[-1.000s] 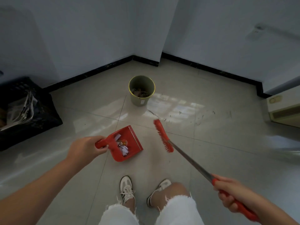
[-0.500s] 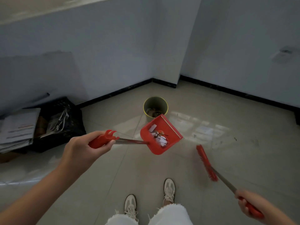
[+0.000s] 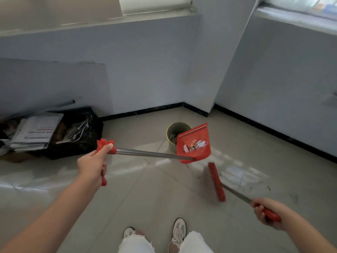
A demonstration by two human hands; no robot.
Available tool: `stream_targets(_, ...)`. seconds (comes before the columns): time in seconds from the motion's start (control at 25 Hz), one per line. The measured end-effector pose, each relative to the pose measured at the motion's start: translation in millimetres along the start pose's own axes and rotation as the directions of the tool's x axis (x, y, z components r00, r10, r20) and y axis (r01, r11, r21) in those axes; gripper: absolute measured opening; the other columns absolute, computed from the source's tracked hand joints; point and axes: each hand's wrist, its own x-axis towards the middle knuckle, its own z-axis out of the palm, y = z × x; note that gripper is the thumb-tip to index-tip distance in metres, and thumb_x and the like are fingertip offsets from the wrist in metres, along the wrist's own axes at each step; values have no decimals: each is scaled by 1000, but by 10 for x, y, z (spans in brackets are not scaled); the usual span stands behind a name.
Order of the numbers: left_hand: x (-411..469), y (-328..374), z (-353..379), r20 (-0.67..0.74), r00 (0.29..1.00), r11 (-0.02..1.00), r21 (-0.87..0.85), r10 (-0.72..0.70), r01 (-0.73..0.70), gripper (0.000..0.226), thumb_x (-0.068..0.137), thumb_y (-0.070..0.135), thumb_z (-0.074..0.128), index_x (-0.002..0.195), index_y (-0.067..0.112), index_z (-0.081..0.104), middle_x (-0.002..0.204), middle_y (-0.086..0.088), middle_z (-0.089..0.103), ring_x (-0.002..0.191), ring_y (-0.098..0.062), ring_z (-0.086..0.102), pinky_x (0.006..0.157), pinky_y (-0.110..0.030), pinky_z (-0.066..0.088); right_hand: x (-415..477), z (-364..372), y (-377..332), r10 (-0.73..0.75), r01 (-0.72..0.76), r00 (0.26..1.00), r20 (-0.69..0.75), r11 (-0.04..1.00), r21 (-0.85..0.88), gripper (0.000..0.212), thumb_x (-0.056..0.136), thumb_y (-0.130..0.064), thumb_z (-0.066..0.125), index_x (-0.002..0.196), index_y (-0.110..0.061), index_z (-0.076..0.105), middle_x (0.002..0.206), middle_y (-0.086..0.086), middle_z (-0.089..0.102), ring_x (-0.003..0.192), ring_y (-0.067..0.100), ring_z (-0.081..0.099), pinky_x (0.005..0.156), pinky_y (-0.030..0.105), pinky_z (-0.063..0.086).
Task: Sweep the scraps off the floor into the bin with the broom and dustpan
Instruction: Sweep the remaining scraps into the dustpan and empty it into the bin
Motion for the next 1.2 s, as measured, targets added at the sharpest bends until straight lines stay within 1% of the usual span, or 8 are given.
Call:
stream_targets(0.12,-9,-192,265,-16,983,974,-140,-182,178,29,74,33,77,58,18,59,56,0,32,42,-11,26,46,-17,18,-150,80,-390,-56,56,998,4,998,-35,20,86,-3,48,68,-11,42,39,-1,41,24,7,39,25,14,33)
stream_targets(0.24,89,-367,355,-53,942,902,-310,-331,300,29,75,31,78,64,16,56,57,2,37,41,-9,30,40,-14,23,-280,225,-674,-142,140,990,-7,986,-92,19,87,-4,48,70,-12,43,42,-2,41,26,5,38,26,14,32)
stream_targets(0.36,196,-601,370,8,901,813,-427,-433,395,26,77,34,75,66,18,58,54,6,35,30,-4,28,33,-10,24,-374,453,-885,-230,225,973,-16,961,-163,14,87,-4,46,75,-10,44,48,-1,40,27,5,38,27,14,33)
stream_targets(0.48,179,-794,332,81,881,731,-527,-466,434,29,88,31,65,67,20,49,39,10,30,23,-3,24,29,-10,19,-460,645,-1056,-294,288,956,0,938,-195,11,87,-2,44,78,-9,44,50,-1,39,27,5,38,28,14,32)
stream_targets(0.6,130,-946,206,130,847,617,-629,-516,473,32,94,27,58,67,21,41,28,11,28,20,-5,26,27,-12,20,-512,703,-1161,-287,287,958,23,943,-170,10,86,-2,46,79,-9,45,53,-1,40,28,4,40,27,16,33)
stream_targets(0.8,77,-1287,132,193,777,447,-725,-599,524,32,92,23,61,67,20,41,29,10,32,21,-3,29,28,-11,24,-534,749,-1240,-216,221,975,45,959,-178,12,86,-4,49,77,-10,45,53,-2,41,29,4,40,26,15,33)
stream_targets(0.96,-42,-1408,243,305,717,298,-757,-627,582,35,94,23,57,66,19,37,28,8,34,20,-4,31,28,-11,29,-528,850,-1242,-166,176,983,75,969,-173,13,87,-4,48,75,-9,46,52,-2,41,28,4,40,25,15,33)
stream_targets(1.2,-320,-1691,298,456,677,-18,-836,-577,548,39,99,19,45,63,19,30,27,7,30,20,-5,32,30,-11,32,-472,905,-1200,-121,134,988,92,980,-145,20,88,-5,46,69,-12,44,49,-3,40,26,3,39,26,13,32)
